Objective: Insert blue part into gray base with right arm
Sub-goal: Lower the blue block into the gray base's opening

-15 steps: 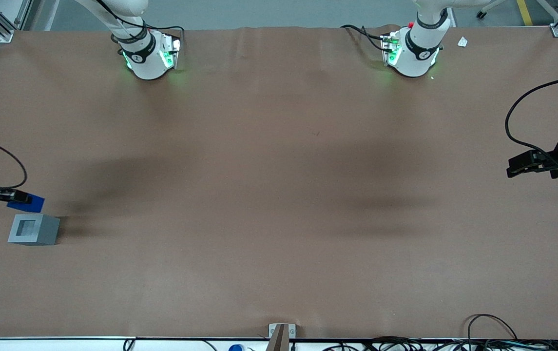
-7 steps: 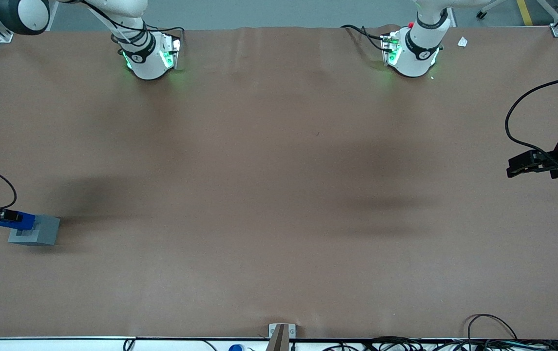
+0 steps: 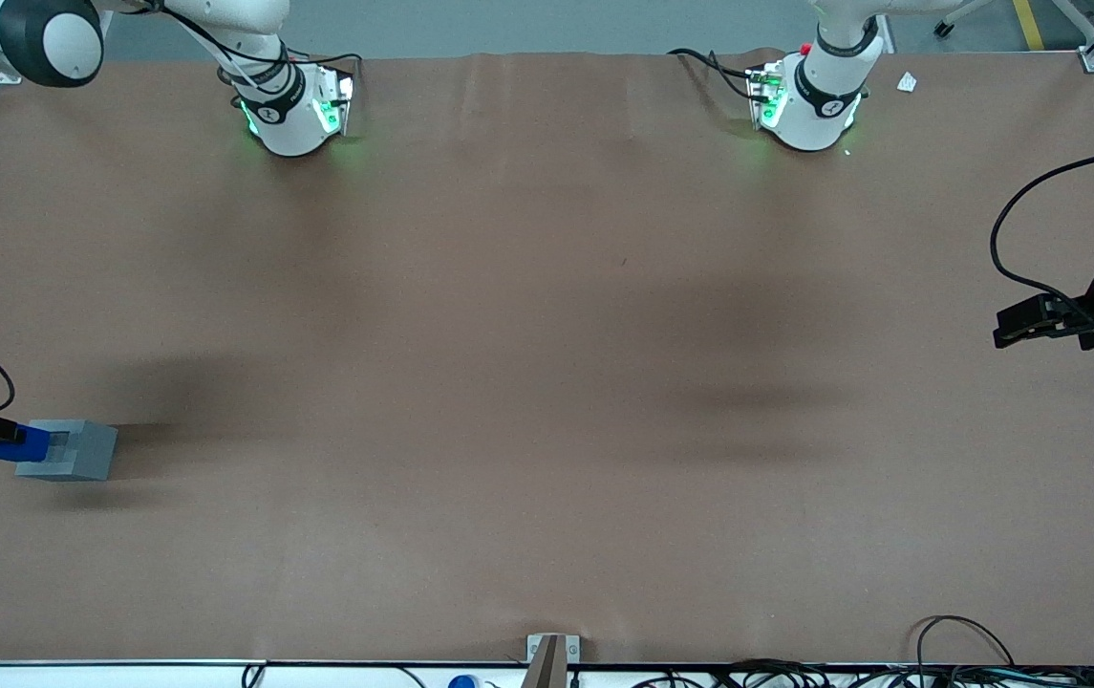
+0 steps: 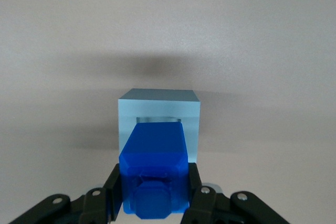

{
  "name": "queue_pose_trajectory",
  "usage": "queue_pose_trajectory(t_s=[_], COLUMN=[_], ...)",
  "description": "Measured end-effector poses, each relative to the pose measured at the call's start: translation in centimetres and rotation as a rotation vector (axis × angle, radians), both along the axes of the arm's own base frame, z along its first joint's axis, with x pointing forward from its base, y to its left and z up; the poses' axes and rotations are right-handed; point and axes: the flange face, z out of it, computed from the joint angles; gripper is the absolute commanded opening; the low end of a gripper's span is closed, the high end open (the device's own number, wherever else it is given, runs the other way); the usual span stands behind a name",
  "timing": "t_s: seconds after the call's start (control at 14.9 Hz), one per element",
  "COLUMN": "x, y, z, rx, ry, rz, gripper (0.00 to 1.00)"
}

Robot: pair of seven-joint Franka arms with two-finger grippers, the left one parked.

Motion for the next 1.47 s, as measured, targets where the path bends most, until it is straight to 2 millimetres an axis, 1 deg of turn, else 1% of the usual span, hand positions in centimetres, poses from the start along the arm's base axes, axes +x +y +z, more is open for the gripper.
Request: queue_pose_trajectory(t_s=[0.27, 0.74, 1.47], x=[0.2, 0.3, -0.1], y=[0.1, 0.1, 0.2], z=[-0.9, -1.6, -1.7], rx=[0.001, -0.002, 0.008], ry=[0.009, 0.016, 0.048], rz=[-0.006, -0.069, -0.089], gripper=[0.00, 0.00, 0.00])
